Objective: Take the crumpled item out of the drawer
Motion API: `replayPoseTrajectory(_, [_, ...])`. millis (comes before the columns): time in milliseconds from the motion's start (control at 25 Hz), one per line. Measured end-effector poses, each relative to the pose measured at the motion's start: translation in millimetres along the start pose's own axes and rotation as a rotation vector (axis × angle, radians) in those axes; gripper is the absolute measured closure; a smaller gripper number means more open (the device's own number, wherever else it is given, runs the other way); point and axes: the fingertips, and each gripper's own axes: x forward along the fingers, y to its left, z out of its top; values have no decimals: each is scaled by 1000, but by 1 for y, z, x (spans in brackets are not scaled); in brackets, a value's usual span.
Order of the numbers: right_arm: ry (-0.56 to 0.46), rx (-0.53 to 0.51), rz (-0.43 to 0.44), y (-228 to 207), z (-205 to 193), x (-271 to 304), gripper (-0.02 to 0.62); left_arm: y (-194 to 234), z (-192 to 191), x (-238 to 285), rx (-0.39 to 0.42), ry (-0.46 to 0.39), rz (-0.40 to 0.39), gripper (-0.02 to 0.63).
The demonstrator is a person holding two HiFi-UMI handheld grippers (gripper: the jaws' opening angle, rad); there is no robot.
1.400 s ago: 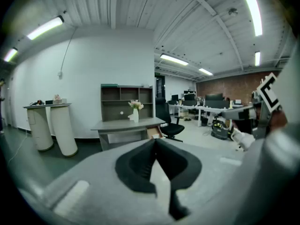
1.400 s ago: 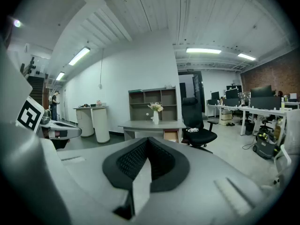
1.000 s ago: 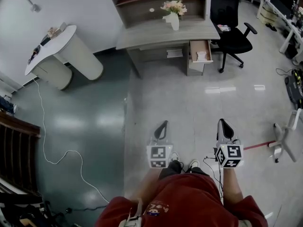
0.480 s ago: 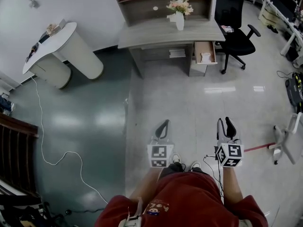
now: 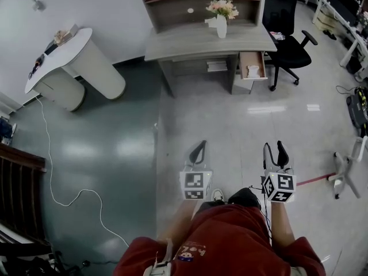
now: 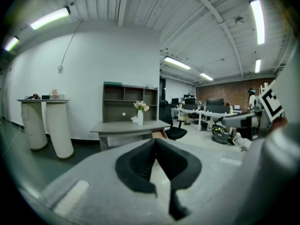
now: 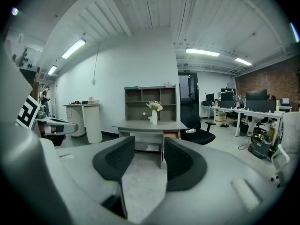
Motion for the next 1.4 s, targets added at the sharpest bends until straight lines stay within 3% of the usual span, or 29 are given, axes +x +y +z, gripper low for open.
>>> replayPoseTrajectory(280, [5, 41, -29, -9, -5, 16, 416, 7, 10, 21, 3, -9, -23, 609])
replayPoseTrajectory(600, [8, 57, -3, -29, -1, 64, 416, 16, 1, 61, 25, 44, 1, 609])
replayPoseTrajectory(880, [18, 58, 26, -72, 17, 125, 416, 14, 7, 126, 24, 58, 21, 609])
replayPoseTrajectory(1400, [32, 75, 77, -158, 58, 229, 416, -12, 60, 255, 37, 84, 17, 609])
